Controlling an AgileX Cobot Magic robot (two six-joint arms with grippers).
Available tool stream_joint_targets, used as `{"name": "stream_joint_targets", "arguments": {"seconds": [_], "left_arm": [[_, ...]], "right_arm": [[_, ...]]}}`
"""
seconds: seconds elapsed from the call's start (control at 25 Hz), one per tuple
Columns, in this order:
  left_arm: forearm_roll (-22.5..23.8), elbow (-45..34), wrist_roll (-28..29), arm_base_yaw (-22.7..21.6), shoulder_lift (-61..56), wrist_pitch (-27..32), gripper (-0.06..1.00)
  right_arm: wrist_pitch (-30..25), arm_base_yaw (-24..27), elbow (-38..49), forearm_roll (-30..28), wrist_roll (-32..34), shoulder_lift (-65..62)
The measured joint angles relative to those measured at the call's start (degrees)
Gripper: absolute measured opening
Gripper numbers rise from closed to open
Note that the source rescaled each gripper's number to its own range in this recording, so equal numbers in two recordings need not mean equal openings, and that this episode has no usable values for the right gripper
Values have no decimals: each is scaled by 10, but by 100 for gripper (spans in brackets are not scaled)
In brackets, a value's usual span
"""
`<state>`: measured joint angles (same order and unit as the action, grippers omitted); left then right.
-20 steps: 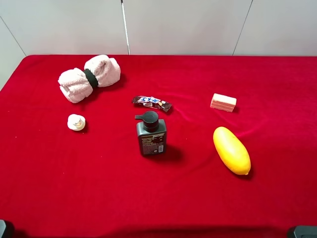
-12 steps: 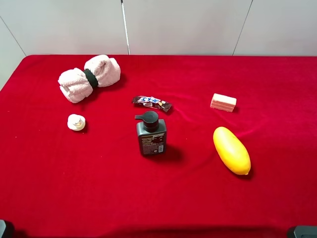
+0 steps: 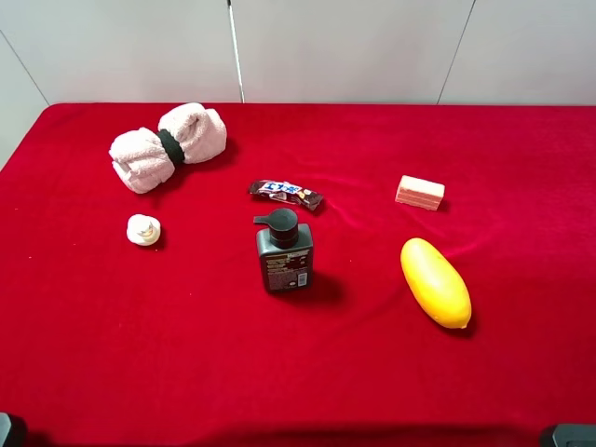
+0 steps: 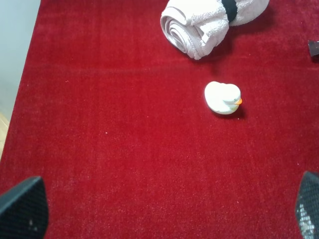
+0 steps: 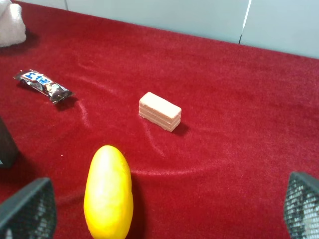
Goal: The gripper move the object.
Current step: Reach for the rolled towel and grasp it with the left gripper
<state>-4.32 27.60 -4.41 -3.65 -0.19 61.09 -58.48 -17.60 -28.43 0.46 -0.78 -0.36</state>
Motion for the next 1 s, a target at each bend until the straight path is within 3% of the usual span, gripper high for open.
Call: {"name": "stream_joint_targets", "arguments": {"seconds": [1.0], "left_arm": [[0,0,0,0,0,0,100]], "right_arm": [[0,0,0,0,0,0]]}}
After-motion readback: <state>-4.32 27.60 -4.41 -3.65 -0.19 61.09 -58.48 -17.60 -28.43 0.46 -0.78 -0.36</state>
